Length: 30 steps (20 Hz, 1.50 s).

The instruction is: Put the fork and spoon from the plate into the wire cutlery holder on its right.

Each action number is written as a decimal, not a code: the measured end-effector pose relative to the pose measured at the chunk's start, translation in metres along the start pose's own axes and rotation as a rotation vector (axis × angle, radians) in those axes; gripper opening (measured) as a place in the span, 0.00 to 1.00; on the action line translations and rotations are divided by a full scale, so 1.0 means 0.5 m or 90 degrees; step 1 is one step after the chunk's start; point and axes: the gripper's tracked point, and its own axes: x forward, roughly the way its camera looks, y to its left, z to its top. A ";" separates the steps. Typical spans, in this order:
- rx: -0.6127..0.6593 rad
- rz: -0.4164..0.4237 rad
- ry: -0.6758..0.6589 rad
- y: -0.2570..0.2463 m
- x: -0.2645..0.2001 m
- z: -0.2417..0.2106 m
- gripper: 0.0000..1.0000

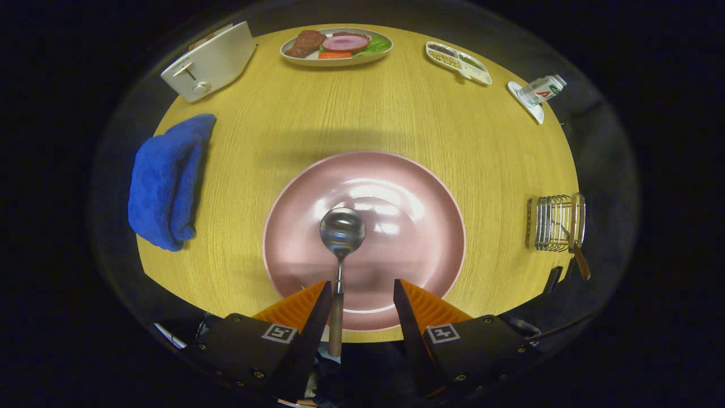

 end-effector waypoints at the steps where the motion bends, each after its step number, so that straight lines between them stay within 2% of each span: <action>1: -0.004 0.002 0.005 0.005 0.005 -0.005 0.69; 8: -0.022 0.008 0.015 0.027 0.035 -0.029 0.66; 10: -0.025 0.012 0.018 0.030 0.043 -0.029 0.54; 11: -0.028 0.016 0.013 0.033 0.044 -0.029 0.54; 12: -0.028 0.025 0.008 0.042 0.041 -0.025 0.38; 13: -0.030 0.023 0.010 0.041 0.051 -0.027 0.33; 15: -0.041 0.020 0.000 0.039 0.048 -0.020 0.32; 16: -0.046 0.035 -0.003 0.045 0.048 -0.022 0.10; 19: -0.046 0.034 0.001 0.048 0.051 -0.023 0.10; 20: -0.048 0.036 0.005 0.049 0.049 -0.028 0.03; 30: -0.036 0.011 -0.006 0.020 0.013 -0.021 0.03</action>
